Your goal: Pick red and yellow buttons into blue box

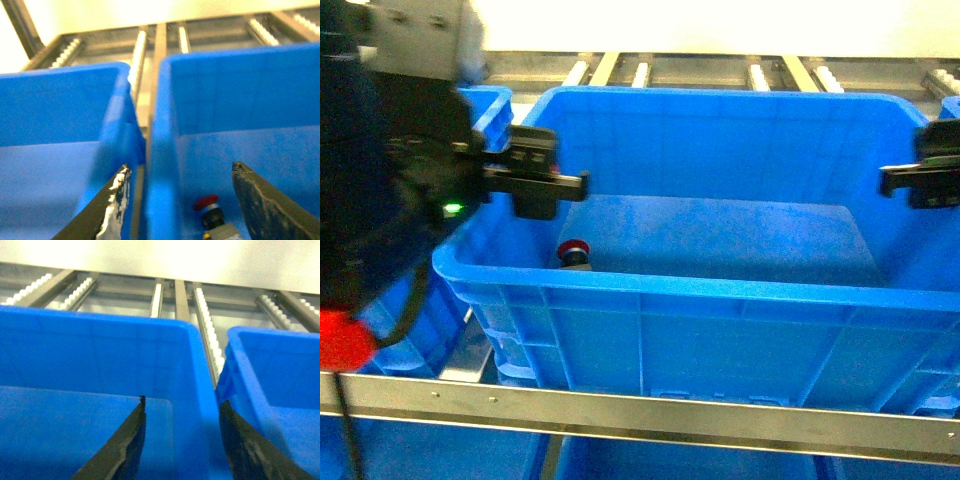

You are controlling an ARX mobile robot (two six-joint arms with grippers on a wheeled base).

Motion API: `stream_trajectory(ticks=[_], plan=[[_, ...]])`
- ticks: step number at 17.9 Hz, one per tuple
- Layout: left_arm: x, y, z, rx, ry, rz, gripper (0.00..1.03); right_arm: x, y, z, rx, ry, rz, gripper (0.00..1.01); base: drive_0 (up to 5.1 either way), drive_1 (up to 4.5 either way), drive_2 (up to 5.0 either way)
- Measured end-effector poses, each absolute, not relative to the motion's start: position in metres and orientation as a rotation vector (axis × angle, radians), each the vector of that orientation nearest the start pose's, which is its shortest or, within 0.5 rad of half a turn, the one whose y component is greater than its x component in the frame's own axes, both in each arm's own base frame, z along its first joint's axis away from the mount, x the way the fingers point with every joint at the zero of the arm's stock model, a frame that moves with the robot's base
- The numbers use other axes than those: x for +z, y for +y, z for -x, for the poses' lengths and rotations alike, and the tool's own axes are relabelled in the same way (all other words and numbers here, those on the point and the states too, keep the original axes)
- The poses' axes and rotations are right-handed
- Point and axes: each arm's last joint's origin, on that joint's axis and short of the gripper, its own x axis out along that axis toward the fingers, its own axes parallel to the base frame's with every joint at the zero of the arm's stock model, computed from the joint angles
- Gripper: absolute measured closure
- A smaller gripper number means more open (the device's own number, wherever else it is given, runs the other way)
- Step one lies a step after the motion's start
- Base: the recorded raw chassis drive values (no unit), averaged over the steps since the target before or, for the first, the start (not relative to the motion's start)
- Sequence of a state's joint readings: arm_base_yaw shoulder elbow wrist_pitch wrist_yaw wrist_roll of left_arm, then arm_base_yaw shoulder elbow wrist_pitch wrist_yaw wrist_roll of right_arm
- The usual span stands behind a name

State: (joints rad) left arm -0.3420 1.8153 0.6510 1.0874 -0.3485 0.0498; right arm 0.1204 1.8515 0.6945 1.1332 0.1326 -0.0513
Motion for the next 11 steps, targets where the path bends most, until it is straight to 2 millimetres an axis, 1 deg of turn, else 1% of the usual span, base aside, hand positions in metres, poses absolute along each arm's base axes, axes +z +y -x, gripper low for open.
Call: stream_trajectory(ticks=[1,2,3,4,5,6,8,9,11], plan=[[0.161,-0.084,-0.299,0.02,0.01,-0.032,0.54,0.165,0.031,-0.323,-0.02,-0.01,0.034,0.62,0.0,0.0,0.0],[0.17,-0.073,-0.286,0.021,-0.03,-0.012,0.65,0.171,0.029,-0.307,-0.007,-0.035,0.021,0.73,0.0,0.0,0.0],[0.171,-0.064,-0.27,0.007,-0.031,-0.004,0.76,0.17,0.027,-0.292,0.005,-0.028,0.017,0.84,0.0,0.0,0.0],[0.164,-0.057,-0.256,-0.003,-0.001,-0.007,0.87,0.164,0.025,-0.277,0.012,-0.001,0.018,0.95,0.0,0.0,0.0],[0.158,-0.049,-0.244,-0.002,0.03,-0.013,0.98,0.159,0.02,-0.264,0.005,0.022,0.017,0.99,0.0,0.0,0.0],[0.158,-0.04,-0.233,0.003,0.032,-0.009,1.01,0.159,0.015,-0.25,-0.005,0.024,0.016,0.99,0.0,0.0,0.0],[0.163,-0.03,-0.215,0.007,0.004,-0.004,1.01,0.164,0.013,-0.23,-0.001,0.001,0.015,0.99,0.0,0.0,0.0],[0.162,-0.025,-0.205,0.003,0.013,-0.005,1.01,0.163,0.008,-0.219,0.016,0.01,0.015,0.99,0.0,0.0,0.0],[0.16,-0.018,-0.189,0.003,0.026,-0.006,1.01,0.161,-0.002,-0.201,-0.015,0.022,0.015,0.99,0.0,0.0,0.0]])
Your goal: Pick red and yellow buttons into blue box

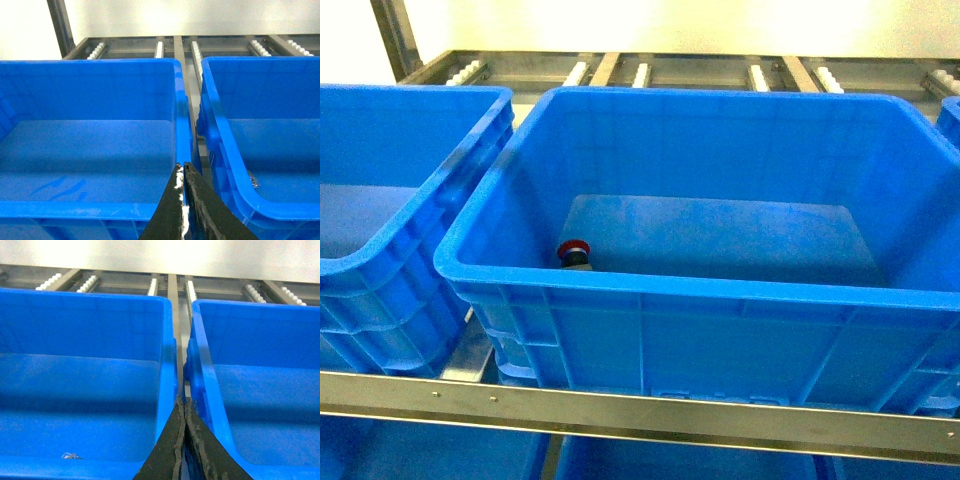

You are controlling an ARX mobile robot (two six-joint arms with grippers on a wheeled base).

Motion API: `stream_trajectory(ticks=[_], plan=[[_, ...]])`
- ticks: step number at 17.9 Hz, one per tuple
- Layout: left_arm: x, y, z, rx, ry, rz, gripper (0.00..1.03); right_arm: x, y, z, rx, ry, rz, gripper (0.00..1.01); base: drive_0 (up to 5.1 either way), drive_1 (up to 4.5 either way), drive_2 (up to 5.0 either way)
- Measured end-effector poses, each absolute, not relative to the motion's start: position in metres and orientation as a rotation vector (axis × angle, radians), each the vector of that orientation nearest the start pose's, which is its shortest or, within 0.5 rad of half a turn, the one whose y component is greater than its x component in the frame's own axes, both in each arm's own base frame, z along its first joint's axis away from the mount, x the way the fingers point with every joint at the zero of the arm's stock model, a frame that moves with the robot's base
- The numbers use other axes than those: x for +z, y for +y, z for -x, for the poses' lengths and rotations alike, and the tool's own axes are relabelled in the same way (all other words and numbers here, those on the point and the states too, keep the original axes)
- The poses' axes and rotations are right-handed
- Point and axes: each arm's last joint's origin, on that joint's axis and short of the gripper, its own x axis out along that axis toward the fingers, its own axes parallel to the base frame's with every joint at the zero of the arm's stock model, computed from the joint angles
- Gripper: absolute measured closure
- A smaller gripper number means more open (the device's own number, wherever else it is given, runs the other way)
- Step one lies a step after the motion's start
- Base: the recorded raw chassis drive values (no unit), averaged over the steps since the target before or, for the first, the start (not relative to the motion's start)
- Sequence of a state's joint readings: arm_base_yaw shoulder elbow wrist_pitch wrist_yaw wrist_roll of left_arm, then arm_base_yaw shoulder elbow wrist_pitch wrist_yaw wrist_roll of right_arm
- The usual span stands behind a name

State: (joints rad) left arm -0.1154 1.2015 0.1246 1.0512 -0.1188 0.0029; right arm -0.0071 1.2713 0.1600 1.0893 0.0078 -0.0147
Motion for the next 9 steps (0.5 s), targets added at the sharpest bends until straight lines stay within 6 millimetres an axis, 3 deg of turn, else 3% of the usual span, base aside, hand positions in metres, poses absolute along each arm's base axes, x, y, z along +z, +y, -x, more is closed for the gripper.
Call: stream_trajectory(ticks=[9], plan=[[0.161,-0.011,-0.168,0.002,0.021,-0.005,1.01,0.162,-0.001,-0.178,-0.005,0.016,0.015,0.99,0.0,0.0,0.0]])
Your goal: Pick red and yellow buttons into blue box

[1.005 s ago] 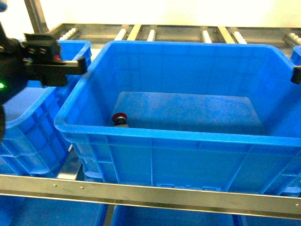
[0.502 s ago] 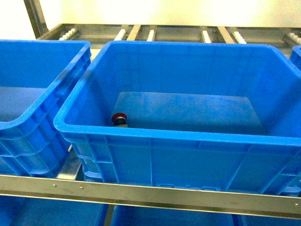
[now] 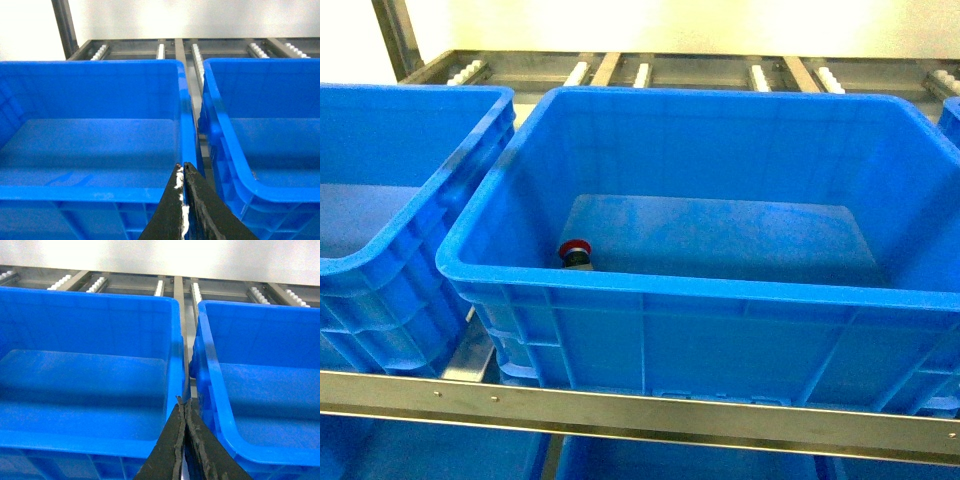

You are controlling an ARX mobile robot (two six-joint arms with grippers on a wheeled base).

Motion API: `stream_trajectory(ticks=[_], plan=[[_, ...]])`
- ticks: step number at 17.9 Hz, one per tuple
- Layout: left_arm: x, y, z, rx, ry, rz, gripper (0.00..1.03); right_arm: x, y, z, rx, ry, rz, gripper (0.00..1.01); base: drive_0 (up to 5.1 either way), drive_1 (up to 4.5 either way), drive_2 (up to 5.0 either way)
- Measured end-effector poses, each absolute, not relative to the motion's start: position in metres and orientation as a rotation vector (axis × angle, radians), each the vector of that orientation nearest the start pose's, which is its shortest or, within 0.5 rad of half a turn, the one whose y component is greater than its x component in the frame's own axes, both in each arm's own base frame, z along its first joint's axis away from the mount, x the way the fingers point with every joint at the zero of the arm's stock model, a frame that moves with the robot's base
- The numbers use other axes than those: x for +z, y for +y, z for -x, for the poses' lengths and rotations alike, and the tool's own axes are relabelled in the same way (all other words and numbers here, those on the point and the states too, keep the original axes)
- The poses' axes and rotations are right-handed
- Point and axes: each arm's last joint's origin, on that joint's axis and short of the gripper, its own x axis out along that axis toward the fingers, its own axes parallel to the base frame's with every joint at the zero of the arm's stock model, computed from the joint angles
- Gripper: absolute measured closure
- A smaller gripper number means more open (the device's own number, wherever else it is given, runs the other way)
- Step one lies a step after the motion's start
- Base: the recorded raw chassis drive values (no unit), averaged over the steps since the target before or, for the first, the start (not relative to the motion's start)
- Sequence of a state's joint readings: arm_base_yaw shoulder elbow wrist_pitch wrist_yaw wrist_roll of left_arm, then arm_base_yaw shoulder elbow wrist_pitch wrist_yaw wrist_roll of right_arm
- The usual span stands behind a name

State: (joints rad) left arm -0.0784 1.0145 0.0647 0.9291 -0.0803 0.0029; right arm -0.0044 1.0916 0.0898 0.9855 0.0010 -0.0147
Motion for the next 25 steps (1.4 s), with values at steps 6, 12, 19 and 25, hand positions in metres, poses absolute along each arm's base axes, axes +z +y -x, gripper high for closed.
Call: stream_trajectory(ticks=[6,12,19,25], plan=[[0.162,0.0,-0.145,0.0,0.018,-0.002,1.01,0.163,-0.001,-0.151,-0.005,0.012,0.015,0.99,0.0,0.0,0.0],[0.169,0.0,-0.131,0.0,-0.007,-0.002,1.01,0.168,-0.001,-0.135,-0.005,-0.003,0.015,0.99,0.0,0.0,0.0],[0.171,0.0,-0.118,0.0,-0.014,-0.002,1.01,0.171,-0.001,-0.12,-0.005,-0.015,0.015,0.99,0.0,0.0,0.0],[0.171,0.0,-0.11,0.0,-0.015,-0.002,1.01,0.171,-0.001,-0.112,-0.005,-0.016,0.015,0.99,0.0,0.0,0.0]])
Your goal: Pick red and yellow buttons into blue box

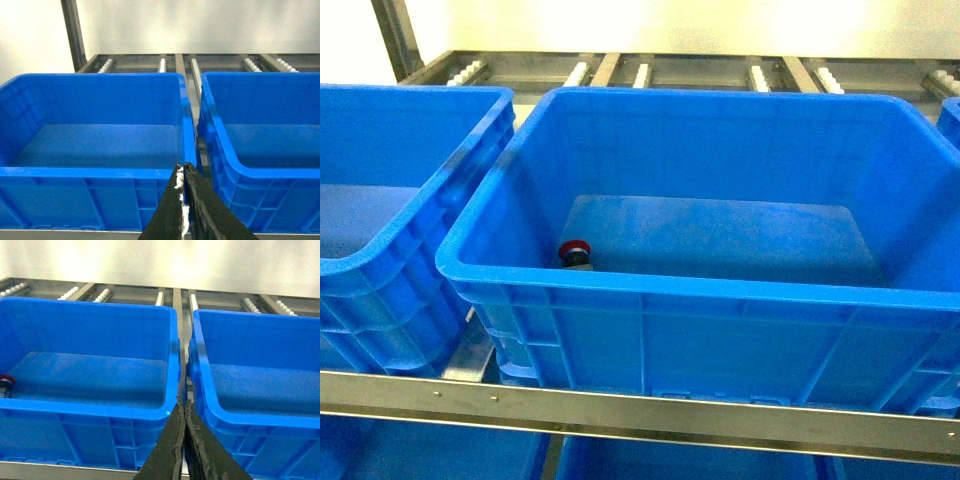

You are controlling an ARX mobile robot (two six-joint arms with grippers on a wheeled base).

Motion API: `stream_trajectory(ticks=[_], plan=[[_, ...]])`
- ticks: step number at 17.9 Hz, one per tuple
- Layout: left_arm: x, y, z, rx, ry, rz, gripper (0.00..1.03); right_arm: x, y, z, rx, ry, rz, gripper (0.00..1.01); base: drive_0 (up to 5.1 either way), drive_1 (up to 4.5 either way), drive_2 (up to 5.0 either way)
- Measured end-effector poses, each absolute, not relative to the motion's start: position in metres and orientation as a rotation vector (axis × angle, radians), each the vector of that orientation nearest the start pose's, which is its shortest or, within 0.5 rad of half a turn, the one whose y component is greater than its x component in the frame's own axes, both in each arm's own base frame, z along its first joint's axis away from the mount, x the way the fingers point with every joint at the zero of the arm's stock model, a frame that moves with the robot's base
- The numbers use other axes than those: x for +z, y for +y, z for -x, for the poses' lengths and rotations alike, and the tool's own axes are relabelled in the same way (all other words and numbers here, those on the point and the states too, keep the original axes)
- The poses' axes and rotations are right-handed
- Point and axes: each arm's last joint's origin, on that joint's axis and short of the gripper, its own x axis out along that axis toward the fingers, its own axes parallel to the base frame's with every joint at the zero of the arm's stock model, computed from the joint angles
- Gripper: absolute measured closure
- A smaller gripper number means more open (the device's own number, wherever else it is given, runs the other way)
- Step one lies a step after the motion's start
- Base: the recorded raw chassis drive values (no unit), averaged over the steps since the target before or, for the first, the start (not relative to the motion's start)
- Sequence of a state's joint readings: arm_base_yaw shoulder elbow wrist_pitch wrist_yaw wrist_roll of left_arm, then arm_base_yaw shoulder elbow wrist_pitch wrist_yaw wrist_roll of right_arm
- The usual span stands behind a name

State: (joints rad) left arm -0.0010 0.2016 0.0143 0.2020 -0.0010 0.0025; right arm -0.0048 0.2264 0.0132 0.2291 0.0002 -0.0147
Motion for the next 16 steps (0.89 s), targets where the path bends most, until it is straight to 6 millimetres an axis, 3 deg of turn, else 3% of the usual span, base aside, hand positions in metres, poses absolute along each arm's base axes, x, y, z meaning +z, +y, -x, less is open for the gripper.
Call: stream_trajectory(ticks=[11,12,16], plan=[[0.167,0.0,-0.097,-0.001,0.002,-0.002,1.01,0.167,0.0,-0.097,0.001,-0.005,0.015,0.99,0.0,0.0,0.0],[0.167,0.0,-0.097,0.0,0.001,-0.001,0.95,0.167,0.0,-0.097,0.001,-0.005,0.015,0.99,0.0,0.0,0.0],[0.167,0.0,-0.097,0.0,0.001,-0.001,0.55,0.167,0.0,-0.097,0.001,-0.005,0.015,0.59,0.0,0.0,0.0]])
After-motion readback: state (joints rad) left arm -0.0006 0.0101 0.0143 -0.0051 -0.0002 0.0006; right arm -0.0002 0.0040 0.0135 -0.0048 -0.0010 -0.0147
